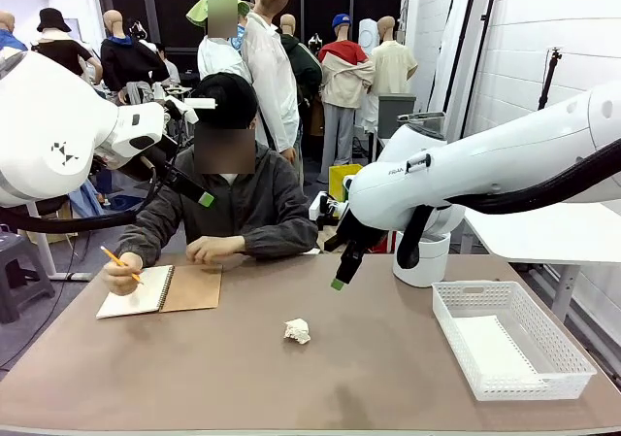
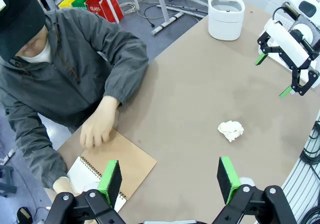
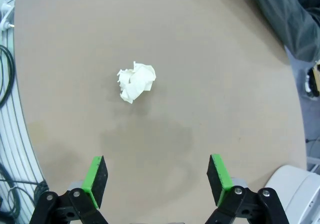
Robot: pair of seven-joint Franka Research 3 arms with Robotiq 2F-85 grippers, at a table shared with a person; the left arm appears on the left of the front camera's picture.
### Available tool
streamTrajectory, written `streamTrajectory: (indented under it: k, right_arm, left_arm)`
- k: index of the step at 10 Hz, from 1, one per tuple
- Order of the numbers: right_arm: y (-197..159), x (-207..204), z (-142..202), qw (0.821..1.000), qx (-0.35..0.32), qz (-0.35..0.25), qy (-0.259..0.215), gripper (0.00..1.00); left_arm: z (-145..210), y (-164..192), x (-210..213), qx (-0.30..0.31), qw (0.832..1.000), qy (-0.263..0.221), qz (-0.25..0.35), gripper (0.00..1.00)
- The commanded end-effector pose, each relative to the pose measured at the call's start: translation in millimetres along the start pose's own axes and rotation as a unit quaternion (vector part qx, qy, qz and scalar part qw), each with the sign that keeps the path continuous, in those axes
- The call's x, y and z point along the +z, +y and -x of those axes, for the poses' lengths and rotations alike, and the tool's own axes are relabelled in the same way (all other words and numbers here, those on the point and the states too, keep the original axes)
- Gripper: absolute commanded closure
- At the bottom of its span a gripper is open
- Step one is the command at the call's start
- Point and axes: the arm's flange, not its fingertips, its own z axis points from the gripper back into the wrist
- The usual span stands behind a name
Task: Sort the paper based on its condition.
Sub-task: If a person hands you a paper, place it in the Organizing basket , and if it's crumpled, put it in the Trash can.
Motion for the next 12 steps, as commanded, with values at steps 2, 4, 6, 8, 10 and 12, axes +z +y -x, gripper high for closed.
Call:
streamTrajectory:
  k: [2,4,6,8,10,12]
  right_arm:
    - [-4.5,-13.3,-7.2,1.000,0.024,-0.013,0.012,0.00]
    - [-12.6,-40.1,-25.7,0.997,0.055,-0.035,0.042,0.00]
    - [-19.5,-57.5,-37.4,0.994,0.071,-0.056,0.057,0.00]
    - [-24.3,-75.2,-45.5,0.992,0.078,-0.078,0.070,0.00]
    - [-21.5,-96.8,-50.4,0.988,0.085,-0.101,0.085,0.00]
    - [-16.1,-112.7,-56.3,0.984,0.094,-0.118,0.093,0.00]
  left_arm:
    - [0.5,0.1,0.2,0.008,1.000,0.001,-0.001,0.00]
    - [0.5,0.1,0.2,0.008,1.000,0.001,-0.001,0.00]
    - [0.5,0.1,0.2,0.008,1.000,0.001,-0.001,0.00]
    - [0.5,0.1,0.2,0.008,1.000,0.001,-0.001,0.00]
    - [0.5,0.1,0.2,0.008,1.000,0.001,-0.001,0.00]
    - [0.5,0.1,0.2,0.008,1.000,0.001,-0.001,0.00]
